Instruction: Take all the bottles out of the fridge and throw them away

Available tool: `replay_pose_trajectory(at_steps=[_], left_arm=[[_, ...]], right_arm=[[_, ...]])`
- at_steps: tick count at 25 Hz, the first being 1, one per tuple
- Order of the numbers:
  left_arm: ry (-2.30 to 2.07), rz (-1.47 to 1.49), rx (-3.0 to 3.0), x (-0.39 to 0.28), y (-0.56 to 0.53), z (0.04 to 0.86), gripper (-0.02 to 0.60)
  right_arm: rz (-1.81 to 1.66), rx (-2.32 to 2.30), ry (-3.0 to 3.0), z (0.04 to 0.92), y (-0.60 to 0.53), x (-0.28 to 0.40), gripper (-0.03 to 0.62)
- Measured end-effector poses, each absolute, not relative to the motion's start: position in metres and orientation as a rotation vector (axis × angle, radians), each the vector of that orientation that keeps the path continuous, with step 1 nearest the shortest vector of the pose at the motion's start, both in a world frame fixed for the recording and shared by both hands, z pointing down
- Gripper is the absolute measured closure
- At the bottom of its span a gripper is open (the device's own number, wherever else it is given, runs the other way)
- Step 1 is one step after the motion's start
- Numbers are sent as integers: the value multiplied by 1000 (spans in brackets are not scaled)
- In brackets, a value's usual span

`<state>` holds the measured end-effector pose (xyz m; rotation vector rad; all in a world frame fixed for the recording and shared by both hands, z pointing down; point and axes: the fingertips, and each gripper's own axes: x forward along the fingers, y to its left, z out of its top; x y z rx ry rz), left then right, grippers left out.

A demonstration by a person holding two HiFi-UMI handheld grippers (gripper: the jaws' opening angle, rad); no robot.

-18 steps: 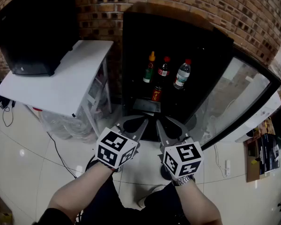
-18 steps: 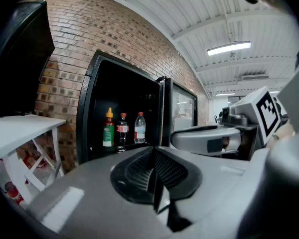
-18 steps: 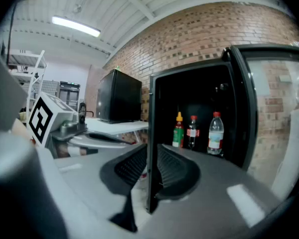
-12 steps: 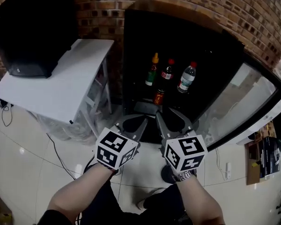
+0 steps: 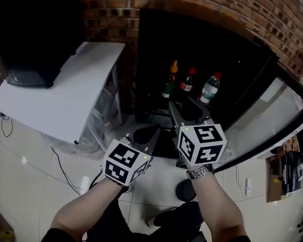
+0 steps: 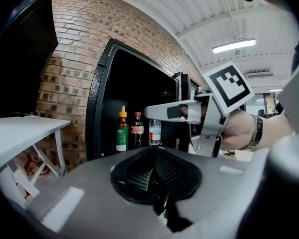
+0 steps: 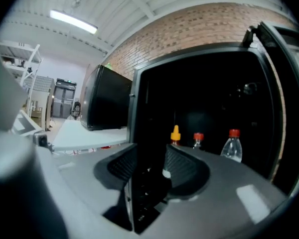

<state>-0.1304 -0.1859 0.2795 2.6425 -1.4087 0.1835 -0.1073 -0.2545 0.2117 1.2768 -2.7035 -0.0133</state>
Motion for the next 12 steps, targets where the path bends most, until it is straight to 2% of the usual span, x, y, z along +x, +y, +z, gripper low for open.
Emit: replay_pose_trajectory(at_steps=[12], left_arm=[[-1345,204,2700,-142,-218,272,577]], right_arm=[[-36,1411,-2558,198,-347,-127,413]])
